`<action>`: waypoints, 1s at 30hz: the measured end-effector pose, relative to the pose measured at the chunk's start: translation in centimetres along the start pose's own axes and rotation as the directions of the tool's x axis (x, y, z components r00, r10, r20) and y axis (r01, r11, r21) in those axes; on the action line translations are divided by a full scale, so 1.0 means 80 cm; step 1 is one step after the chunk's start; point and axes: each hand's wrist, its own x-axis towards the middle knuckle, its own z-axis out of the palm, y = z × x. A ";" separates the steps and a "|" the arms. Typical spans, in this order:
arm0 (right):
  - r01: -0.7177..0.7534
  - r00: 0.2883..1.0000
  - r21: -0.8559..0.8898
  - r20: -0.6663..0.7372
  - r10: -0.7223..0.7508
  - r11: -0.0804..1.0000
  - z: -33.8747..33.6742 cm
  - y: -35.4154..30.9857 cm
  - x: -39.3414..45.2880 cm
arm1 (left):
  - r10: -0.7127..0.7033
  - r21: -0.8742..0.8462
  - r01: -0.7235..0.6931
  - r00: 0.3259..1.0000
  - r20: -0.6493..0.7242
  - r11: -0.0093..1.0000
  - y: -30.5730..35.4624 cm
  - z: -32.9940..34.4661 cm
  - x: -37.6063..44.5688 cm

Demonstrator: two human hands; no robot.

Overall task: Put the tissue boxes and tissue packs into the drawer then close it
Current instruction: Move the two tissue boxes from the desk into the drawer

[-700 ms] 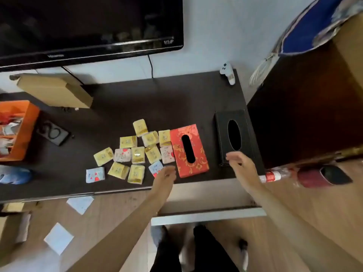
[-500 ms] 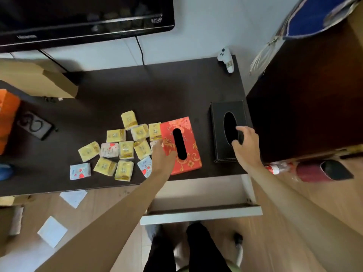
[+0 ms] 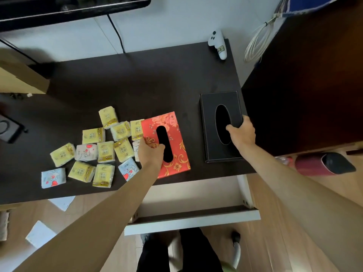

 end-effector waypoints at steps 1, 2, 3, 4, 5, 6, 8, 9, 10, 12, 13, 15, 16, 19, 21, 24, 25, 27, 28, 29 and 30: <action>-0.005 1.000 0.027 -0.013 0.005 1.000 -0.001 0.001 -0.001 | -0.011 -0.012 0.010 1.000 -0.014 1.000 0.003 -0.001 -0.003; -0.006 1.000 0.054 -0.027 0.007 0.999 -0.002 0.003 -0.004 | -0.008 -0.018 0.007 1.000 -0.025 1.000 0.005 -0.002 -0.007; -0.004 0.999 0.079 -0.041 0.007 0.997 -0.003 0.006 -0.009 | 0.007 -0.024 -0.008 0.999 -0.033 1.000 0.006 -0.003 -0.013; 0.003 0.998 0.105 -0.055 0.003 0.994 -0.005 0.011 -0.015 | 0.036 -0.034 -0.037 0.999 -0.039 0.999 0.005 -0.005 -0.021; 0.011 0.998 0.138 -0.065 -0.002 0.990 -0.008 0.017 -0.024 | 0.076 -0.052 -0.078 0.996 -0.037 0.996 0.003 -0.007 -0.028; 0.023 0.997 0.181 -0.074 -0.010 0.983 -0.012 0.024 -0.034 | 0.117 -0.075 -0.119 0.993 -0.030 0.990 -0.001 -0.010 -0.036; 0.050 0.995 0.271 -0.092 -0.026 0.961 -0.020 0.039 -0.060 | 0.168 -0.140 -0.167 0.986 -0.004 0.976 -0.013 -0.019 -0.054; 0.063 0.994 0.303 -0.106 -0.032 0.951 -0.024 0.045 -0.076 | 0.175 -0.173 -0.171 0.984 0.013 0.970 -0.020 -0.023 -0.063; 0.070 0.992 0.326 -0.121 -0.032 0.943 -0.027 0.052 -0.094 | 0.174 -0.203 -0.165 0.984 0.029 0.965 -0.028 -0.027 -0.073; 0.064 0.989 0.357 -0.147 -0.012 0.932 -0.033 0.064 -0.131 | 0.165 -0.249 -0.148 0.985 0.051 0.957 -0.046 -0.035 -0.095; 0.056 0.988 0.368 -0.153 0.001 0.928 -0.035 0.072 -0.147 | 0.169 -0.266 -0.148 0.984 0.056 0.953 -0.057 -0.038 -0.105; 0.036 0.990 0.382 -0.140 0.019 0.924 -0.037 0.089 -0.172 | 0.190 -0.281 -0.163 0.979 0.072 0.946 -0.079 -0.042 -0.121; 0.033 0.991 0.385 -0.133 0.020 0.922 -0.036 0.098 -0.182 | 0.198 -0.288 -0.167 0.977 0.084 0.943 -0.090 -0.042 -0.127; 0.052 0.989 0.369 -0.145 0.003 0.928 -0.029 0.121 -0.199 | 0.209 -0.279 -0.176 0.973 0.093 0.944 -0.121 -0.035 -0.137; 0.056 0.988 0.366 -0.156 0.002 0.929 -0.021 0.135 -0.203 | 0.245 -0.254 -0.221 0.967 0.070 0.942 -0.136 -0.029 -0.143; 0.080 0.984 0.374 -0.175 -0.014 0.924 -0.005 0.159 -0.204 | 0.290 -0.226 -0.271 0.955 0.057 0.936 -0.153 -0.021 -0.146; 0.091 0.983 0.372 -0.181 -0.024 0.924 0.001 0.166 -0.204 | 0.306 -0.232 -0.283 0.950 0.065 0.931 -0.159 -0.017 -0.144; 0.109 0.983 0.363 -0.179 -0.046 0.925 0.010 0.180 -0.200 | 0.345 -0.242 -0.318 0.935 0.076 0.916 -0.174 -0.009 -0.141; 0.124 0.983 0.354 -0.173 -0.065 0.927 0.012 0.184 -0.197 | 0.371 -0.244 -0.344 0.926 0.072 0.907 -0.180 -0.006 -0.139; 0.143 0.982 0.336 -0.168 -0.090 0.931 0.014 0.190 -0.195 | 0.398 -0.244 -0.373 0.915 0.062 0.895 -0.187 -0.003 -0.139; 0.165 0.979 0.313 -0.164 -0.118 0.935 0.014 0.195 -0.192 | 0.426 -0.240 -0.404 0.903 0.049 0.883 -0.194 -0.001 -0.139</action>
